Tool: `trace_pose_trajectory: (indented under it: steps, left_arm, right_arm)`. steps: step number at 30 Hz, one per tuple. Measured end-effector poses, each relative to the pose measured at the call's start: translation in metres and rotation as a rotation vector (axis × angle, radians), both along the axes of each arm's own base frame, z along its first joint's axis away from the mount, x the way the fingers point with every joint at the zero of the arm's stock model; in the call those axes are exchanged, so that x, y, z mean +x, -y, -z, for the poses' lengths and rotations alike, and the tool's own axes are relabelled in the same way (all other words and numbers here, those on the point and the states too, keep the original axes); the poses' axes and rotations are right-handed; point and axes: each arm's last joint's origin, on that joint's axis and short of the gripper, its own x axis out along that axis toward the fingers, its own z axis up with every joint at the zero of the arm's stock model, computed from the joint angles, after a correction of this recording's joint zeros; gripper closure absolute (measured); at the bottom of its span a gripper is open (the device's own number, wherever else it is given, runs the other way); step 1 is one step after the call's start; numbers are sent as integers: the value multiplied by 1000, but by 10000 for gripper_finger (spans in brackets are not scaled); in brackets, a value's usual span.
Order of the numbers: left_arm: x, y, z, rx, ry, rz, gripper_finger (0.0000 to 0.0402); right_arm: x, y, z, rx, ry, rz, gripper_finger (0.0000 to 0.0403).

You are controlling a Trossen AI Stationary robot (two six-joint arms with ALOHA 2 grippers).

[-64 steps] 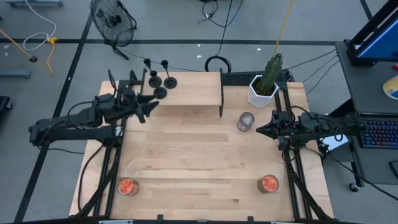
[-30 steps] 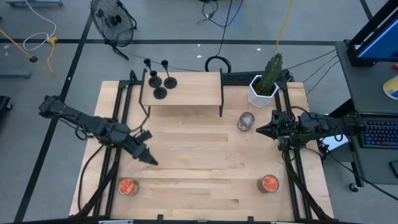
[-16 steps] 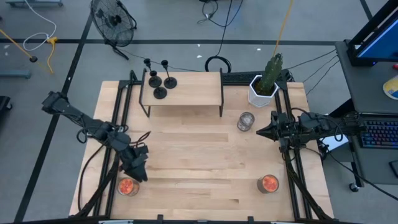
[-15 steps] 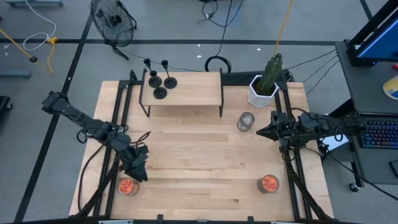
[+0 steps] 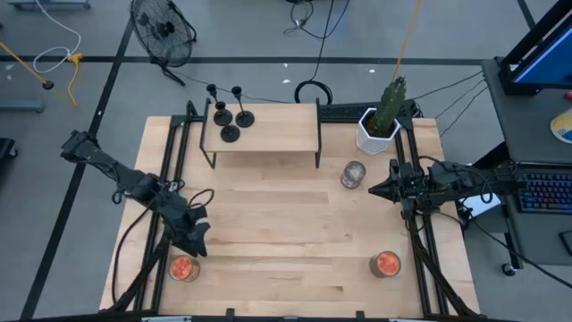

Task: Pick & Place candle stick holders
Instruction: Put the left orange scented candle on the shelf

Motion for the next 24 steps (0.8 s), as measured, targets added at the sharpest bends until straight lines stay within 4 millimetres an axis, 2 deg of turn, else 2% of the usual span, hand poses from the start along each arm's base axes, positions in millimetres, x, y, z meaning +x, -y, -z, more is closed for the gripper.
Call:
trace_pose_trajectory:
  steps: [5, 16, 24]
  left_arm:
    - [-7, -7, -3, 146, 6, -22, 165]
    - [-24, -25, -52, 477, 44, -66, 165]
    - [-34, -32, -66, 607, -39, -30, 165]
  right_arm:
    - [0, 0, 2, -35, -17, -5, 403]
    - [-15, 4, 4, -94, -6, 25, 403]
    - [-29, 7, 6, -94, 43, 69, 403]
